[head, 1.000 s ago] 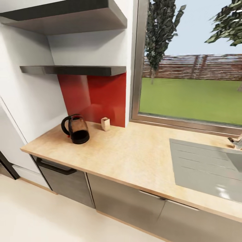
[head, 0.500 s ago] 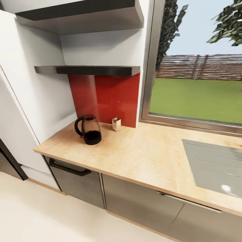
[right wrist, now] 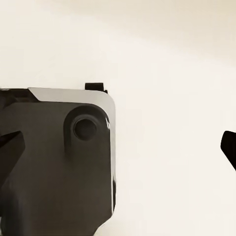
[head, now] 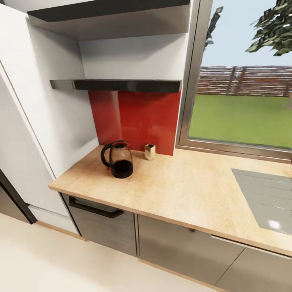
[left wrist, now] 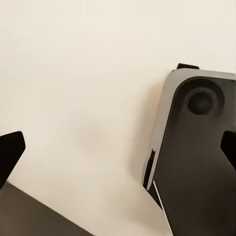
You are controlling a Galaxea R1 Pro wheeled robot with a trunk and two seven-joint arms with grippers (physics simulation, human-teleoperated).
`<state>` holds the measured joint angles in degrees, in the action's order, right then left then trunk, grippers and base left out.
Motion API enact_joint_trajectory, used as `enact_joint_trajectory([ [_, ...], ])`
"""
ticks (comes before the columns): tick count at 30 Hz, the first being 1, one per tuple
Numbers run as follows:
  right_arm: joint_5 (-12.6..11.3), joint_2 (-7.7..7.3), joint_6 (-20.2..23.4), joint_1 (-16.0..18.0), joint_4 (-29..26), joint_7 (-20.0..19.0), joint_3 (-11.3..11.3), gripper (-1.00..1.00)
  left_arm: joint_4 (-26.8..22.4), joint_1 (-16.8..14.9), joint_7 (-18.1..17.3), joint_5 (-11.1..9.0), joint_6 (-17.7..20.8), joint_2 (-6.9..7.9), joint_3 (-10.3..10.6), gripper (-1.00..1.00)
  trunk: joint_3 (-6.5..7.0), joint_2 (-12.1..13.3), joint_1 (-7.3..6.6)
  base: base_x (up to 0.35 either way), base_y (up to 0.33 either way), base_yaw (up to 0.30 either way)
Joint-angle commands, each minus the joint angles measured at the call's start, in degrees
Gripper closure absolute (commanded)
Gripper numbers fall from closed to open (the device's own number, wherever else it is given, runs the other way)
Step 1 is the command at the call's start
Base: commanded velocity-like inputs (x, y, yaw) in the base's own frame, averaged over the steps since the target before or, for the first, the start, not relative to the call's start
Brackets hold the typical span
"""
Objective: Set up a coffee station on the kitchen countertop: keep the coffee maker on the countertop, move the bottle of coffee from the kitchen shelf to the counter next to the coffee maker, place a paper coffee filter on top of the coffee maker, put the saucer next to the coffee maker with the coffee cup on the saucer, and place the electric kettle next to the coffee maker.
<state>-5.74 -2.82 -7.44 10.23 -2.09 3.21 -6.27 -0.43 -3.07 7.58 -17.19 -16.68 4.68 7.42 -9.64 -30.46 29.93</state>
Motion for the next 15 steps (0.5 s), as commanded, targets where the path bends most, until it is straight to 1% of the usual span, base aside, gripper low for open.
enact_joint_trajectory([
  [1, -0.6, 0.00, -0.2, 0.1, 0.1, 0.1, -0.5, -1.00, 0.0, 0.0, 0.1, -0.4, -0.1, -0.01, 0.5, -1.00, -0.10, -0.1, 0.03, 0.085, 0.338, -0.248],
  [11, -0.6, -0.07, -0.2, 0.1, 0.1, 0.1, -0.5, -1.00, 0.0, 0.0, 0.1, -0.5, -0.1, -0.01, 0.5, -1.00, -0.10, -0.1, 0.03, 0.083, 0.338, -0.259],
  [15, -0.6, -0.06, -0.2, 0.1, 0.1, 0.1, -0.5, -1.00, 0.0, 0.0, 0.1, -0.5, -0.1, -0.02, 0.5, -1.00, -0.10, -0.1, 0.03, 0.015, 0.338, -0.262],
])
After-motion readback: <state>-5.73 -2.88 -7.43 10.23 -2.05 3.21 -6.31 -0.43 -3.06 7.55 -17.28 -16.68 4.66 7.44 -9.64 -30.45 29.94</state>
